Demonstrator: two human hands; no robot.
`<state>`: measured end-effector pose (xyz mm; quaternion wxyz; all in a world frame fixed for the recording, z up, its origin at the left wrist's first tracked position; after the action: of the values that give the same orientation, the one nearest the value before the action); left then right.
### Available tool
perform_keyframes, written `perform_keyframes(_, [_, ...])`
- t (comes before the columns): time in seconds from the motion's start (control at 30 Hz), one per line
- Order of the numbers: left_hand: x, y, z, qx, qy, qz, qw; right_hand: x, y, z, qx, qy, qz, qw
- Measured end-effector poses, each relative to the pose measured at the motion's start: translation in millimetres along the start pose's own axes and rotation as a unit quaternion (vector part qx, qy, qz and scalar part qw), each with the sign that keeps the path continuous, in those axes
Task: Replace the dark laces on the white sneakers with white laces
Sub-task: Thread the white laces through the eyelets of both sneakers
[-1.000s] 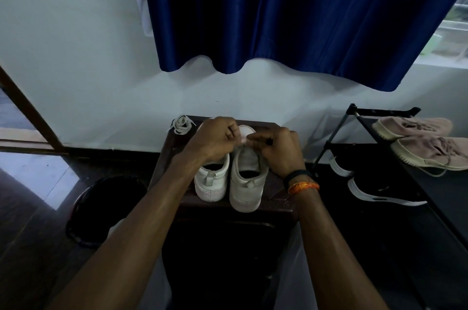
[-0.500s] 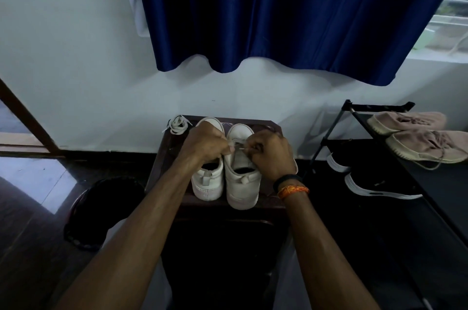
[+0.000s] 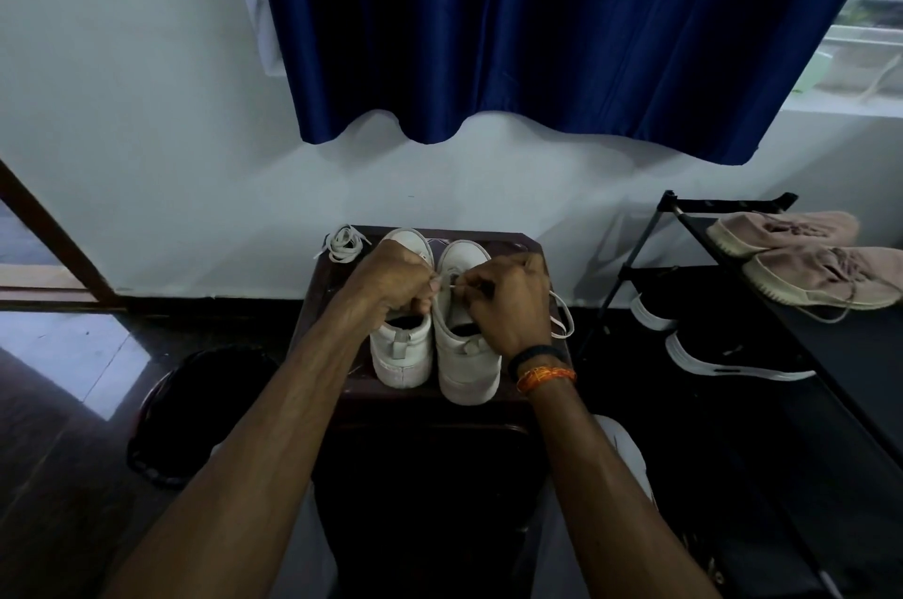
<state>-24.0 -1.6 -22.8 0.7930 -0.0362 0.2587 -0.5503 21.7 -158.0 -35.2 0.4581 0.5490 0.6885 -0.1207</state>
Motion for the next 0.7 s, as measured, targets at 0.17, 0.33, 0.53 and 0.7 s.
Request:
perform_keyframes(0.17, [3,-4,1,0.004,0.001,-0.009,1.0,-10,-1,-7,0.005,-0.072,0.019,0.997])
perform_keyframes(0.33, [5,0,0,-0.005,0.021,-0.001,1.0,-2,1,-5,-0.005,-0.07,-0.008,0.998])
perform_keyframes(0.53, [4,2,-3,-0.008,0.008,-0.006,1.0,14,-1,5,0.02,0.124,0.013,0.992])
perform_keyframes(0.7, [4,1,-3,-0.015,-0.01,-0.007,1.0,15,-1,4,0.026,0.052,0.01,0.998])
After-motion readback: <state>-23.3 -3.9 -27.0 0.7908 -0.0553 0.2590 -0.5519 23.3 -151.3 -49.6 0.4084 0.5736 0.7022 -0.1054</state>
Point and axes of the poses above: each hand's wrist, its own y-axis towards the middle knuckle, its own x-axis out of the palm, z = x × y, the point moved 4 cm from there along y, towards the middle knuckle, and after that the axes turned 2 degrees about -x, right-handed, at the moved point
